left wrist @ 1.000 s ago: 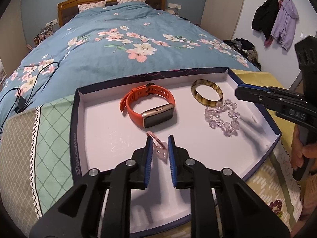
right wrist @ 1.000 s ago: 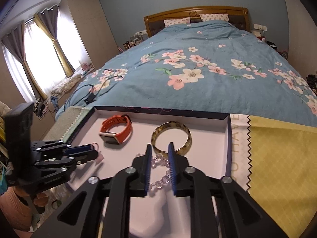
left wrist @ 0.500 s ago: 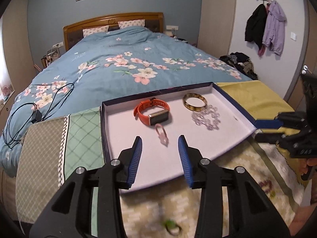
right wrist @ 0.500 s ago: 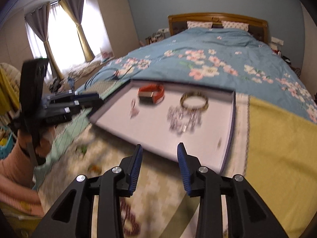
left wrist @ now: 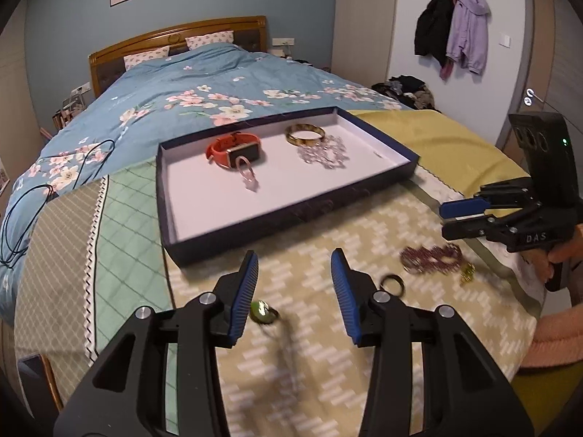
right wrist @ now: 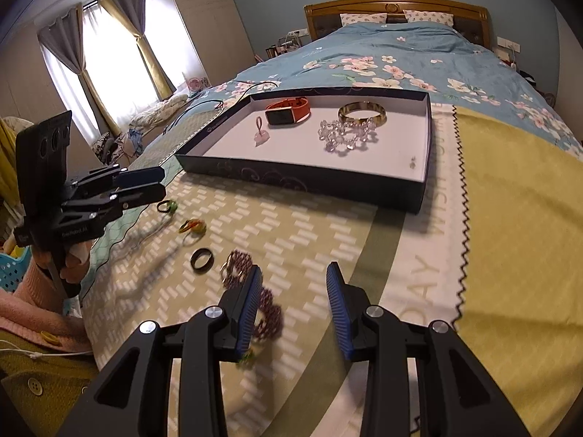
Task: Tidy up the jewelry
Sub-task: 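Withdraw both tools from the box toward the remaining jewelry, then reach the left tool to the black ring while the right tool grasps the dark red beaded bracelet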
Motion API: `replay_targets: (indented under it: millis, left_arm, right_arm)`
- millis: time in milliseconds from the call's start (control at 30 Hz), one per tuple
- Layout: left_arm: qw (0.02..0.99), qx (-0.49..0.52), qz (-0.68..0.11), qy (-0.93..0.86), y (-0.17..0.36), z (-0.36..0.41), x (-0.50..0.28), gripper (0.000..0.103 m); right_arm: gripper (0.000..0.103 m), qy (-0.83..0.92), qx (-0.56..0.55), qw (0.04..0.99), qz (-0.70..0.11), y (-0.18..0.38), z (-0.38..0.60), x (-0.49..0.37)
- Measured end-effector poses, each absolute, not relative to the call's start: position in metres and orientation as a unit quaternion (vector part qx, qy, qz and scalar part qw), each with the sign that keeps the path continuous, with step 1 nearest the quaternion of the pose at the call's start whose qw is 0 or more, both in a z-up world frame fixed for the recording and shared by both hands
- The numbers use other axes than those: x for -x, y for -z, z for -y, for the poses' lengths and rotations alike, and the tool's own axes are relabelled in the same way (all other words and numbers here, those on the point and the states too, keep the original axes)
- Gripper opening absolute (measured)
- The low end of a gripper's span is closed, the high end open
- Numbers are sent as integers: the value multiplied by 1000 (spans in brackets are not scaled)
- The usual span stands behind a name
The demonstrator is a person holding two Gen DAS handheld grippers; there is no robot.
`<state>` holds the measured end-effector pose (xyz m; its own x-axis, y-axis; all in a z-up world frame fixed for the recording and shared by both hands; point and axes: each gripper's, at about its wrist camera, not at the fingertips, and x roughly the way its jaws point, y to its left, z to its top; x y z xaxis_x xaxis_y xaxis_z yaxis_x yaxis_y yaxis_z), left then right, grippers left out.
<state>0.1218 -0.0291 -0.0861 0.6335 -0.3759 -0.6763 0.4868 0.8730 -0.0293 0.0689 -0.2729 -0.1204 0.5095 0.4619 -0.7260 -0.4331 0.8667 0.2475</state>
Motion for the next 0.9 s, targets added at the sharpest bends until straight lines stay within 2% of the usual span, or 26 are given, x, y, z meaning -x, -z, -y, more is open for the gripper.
replay_targets:
  millis: [433,633,700,833,900]
  left_arm:
    - [883,-81,-367,280,101,47,-99,42]
    - [870,-97,-375,306,107,65,-95,42]
    - [865,-104,-380,312,110,73,-95,42]
    - [858,-114,-392,313,116,85,-100,41]
    - [855,-113,-398,312,118,87,-104,38]
  right_arm:
    - [34,-263,-6,862,-433,127,265,-51]
    - [22,-255,-1,865,-433,129,265,-50]
    - [12,-248,6,867,-432,129,264,-51]
    - [9,-237,15,873,-426,129,261,-52]
    - [6,-237,12,875,-422,128,261,-53]
